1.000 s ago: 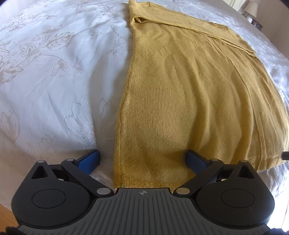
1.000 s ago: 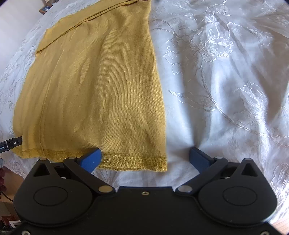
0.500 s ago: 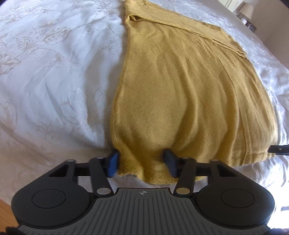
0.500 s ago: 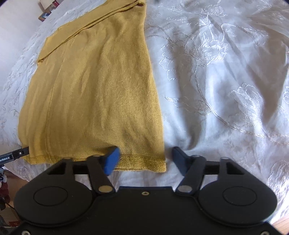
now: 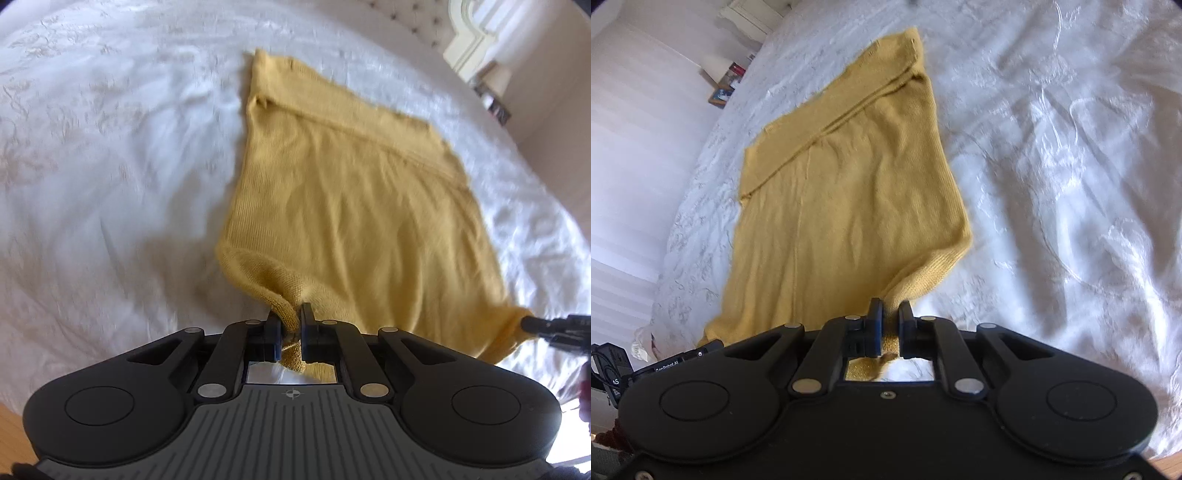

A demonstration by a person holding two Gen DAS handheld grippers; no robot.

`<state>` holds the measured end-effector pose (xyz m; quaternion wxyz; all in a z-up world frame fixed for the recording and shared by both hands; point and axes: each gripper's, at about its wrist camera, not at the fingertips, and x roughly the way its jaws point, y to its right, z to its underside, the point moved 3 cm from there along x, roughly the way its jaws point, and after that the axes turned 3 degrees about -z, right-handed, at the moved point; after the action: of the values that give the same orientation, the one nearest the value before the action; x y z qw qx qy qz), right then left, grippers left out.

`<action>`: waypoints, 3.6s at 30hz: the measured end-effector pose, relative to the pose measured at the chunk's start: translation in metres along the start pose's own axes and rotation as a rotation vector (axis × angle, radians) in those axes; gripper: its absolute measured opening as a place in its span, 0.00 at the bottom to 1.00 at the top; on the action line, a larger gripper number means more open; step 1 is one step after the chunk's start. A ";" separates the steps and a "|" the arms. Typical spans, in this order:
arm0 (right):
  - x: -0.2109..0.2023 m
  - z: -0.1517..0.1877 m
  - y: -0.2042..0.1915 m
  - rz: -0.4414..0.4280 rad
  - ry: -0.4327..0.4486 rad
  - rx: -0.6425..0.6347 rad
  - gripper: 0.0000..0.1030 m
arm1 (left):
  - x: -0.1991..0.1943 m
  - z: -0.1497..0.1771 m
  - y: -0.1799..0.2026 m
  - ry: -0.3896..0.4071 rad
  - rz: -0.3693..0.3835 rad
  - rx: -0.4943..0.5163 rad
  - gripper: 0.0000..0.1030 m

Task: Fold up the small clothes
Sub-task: 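Grasp the sweater hem with both grippers, then lift the hem with both grippers and fold it toward the collar, then release, then move both open grippers to the new folded edge, then grasp the folded edge with both grippers and fold it over again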

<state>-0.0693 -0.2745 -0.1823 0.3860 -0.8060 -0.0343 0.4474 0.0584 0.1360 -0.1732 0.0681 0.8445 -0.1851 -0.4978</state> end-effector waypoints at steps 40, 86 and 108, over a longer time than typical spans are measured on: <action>0.082 -0.212 -0.030 0.177 0.192 0.003 0.49 | 0.098 -0.243 0.010 0.169 0.058 0.076 0.13; 0.135 -0.204 -0.027 0.071 0.022 0.007 0.55 | 0.166 -0.237 -0.002 -0.008 -0.042 0.819 0.56; 0.129 -0.200 -0.037 0.073 0.059 -0.014 0.13 | 0.177 -0.237 0.024 0.072 -0.042 0.702 0.04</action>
<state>0.1674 -0.3154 -0.1876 0.3647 -0.8223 0.0032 0.4369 0.3350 0.0302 -0.1927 -0.2302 0.8369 -0.3253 -0.3752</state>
